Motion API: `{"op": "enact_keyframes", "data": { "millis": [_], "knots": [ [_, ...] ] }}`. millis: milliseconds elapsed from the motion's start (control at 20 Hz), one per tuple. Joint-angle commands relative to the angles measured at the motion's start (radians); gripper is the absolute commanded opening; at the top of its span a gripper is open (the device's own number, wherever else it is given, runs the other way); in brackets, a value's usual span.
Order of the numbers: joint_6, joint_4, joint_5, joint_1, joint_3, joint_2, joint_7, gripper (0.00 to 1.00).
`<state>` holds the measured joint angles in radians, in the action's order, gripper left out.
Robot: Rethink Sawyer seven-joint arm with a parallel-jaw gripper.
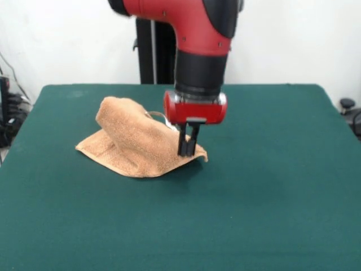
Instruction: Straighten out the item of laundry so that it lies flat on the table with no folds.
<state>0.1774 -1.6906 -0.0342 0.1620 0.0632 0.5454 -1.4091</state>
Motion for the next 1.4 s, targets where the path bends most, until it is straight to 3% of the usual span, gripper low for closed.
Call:
{"op": "enact_keyframes", "data": {
  "millis": [50,300,550,1000,1400],
  "knots": [
    [0.236,-0.100,0.062,-0.025,-0.043,0.201,-0.182,0.00],
    [0.276,-0.088,0.065,-0.027,-0.037,0.228,-0.182,0.00],
    [0.205,-0.135,0.040,-0.003,-0.045,0.205,-0.183,0.00],
    [0.136,-0.276,0.016,0.051,-0.070,0.244,-0.175,0.00],
    [0.068,-0.279,0.006,0.056,-0.073,0.204,-0.193,0.00]
  ]
}}
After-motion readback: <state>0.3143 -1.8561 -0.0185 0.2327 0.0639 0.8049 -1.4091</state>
